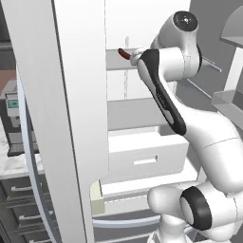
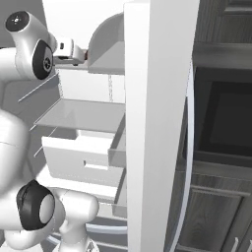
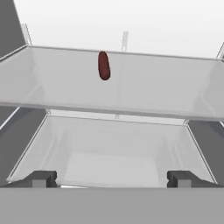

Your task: Retrieve the sausage and cheese from the fridge and place them on the cutting board on the counter.

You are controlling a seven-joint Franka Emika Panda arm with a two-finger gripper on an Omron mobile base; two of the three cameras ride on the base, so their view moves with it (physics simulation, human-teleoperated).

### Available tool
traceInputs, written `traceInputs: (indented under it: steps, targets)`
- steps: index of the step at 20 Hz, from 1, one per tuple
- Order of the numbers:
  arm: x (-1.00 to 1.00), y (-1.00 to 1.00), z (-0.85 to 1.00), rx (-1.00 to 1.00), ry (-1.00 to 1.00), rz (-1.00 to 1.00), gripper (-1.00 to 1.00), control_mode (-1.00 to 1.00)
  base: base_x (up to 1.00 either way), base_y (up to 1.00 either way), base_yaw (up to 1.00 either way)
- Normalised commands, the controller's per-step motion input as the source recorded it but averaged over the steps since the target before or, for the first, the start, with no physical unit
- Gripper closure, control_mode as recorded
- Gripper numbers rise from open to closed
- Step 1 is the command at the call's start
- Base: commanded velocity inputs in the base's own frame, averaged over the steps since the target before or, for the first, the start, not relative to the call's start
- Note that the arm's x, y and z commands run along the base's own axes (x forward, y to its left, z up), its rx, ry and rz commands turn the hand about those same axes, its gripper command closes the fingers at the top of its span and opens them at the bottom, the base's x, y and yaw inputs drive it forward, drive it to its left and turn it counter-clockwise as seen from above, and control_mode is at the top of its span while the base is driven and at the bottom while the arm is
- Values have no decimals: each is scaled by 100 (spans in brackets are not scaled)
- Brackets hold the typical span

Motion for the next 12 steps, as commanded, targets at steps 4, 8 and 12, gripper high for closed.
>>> traceInputs:
  steps: [4,8,12]
  targets:
    - [33,24,-15,0,5,0,-100,-100,0,0,0]
    - [33,2,-5,0,4,0,-100,-100,0,0,0]
    - [37,0,-12,0,2,0,-100,-100,0,0,0]
